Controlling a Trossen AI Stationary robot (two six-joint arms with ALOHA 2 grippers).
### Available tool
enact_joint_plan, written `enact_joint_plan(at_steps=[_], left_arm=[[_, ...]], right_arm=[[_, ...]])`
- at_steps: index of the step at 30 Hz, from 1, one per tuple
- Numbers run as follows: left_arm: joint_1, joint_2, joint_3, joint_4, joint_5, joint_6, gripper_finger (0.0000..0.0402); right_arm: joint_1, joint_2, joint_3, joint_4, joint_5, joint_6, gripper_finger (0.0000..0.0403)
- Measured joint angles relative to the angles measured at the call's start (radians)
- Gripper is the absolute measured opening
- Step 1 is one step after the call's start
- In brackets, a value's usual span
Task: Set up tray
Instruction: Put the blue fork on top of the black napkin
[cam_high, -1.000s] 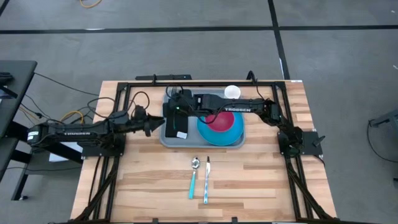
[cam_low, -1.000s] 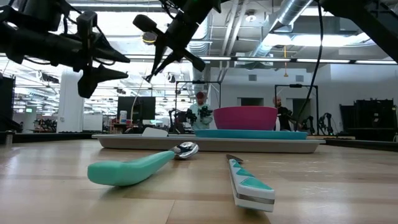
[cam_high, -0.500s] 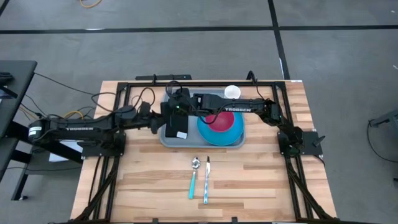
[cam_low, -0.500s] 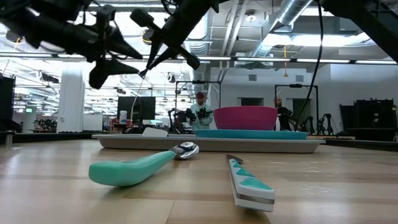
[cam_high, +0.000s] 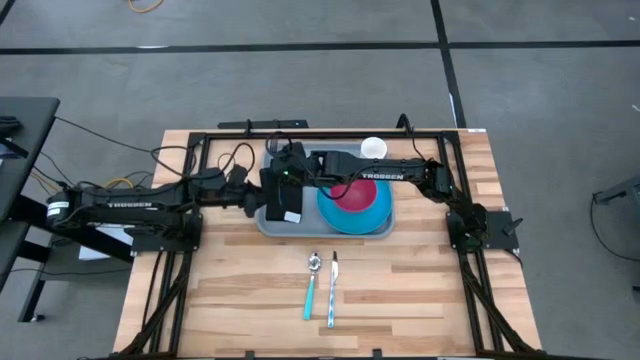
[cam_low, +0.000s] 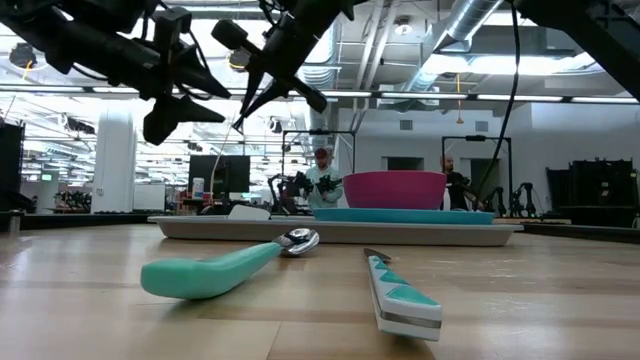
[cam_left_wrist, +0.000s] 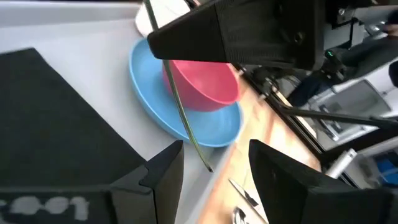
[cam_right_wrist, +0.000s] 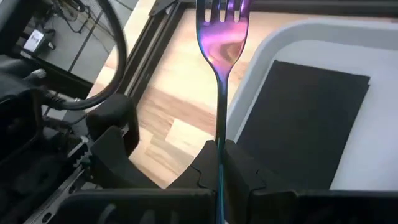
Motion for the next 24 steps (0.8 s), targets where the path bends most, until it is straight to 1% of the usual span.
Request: enact_joint_plan(at_steps=[6, 8, 12, 15, 19, 24], left_arm=[[0.059, -0.055, 0.000, -0.010, 0.114, 0.016, 0.0169], [0.091, -0.097, 0.000, -0.040, 0.118, 0.019, 0.0169], [0.158, -0.166, -0.001, -0.159, 0.104, 0.037, 0.0169], [0.183, -0.185, -0.001, -0.194, 0.120, 0.041, 0.0169], [0.187, -0.174, -0.001, -0.173, 0.129, 0.041, 0.0169], [0.187, -0.171, -0.001, -0.140, 0.129, 0.040, 0.0169]], right_arm=[[0.010, 0.000, 0.000, 0.009, -0.032, -0.025, 0.0000], [0.013, 0.000, 0.000, 0.018, -0.032, -0.026, 0.0000], [0.011, 0.000, 0.000, 0.041, -0.037, -0.026, 0.0000], [0.011, 0.000, 0.000, 0.077, -0.052, -0.028, 0.0000], [0.013, 0.000, 0.000, 0.148, -0.058, -0.048, 0.0000], [0.011, 0.000, 0.000, 0.154, -0.060, -0.051, 0.0000]])
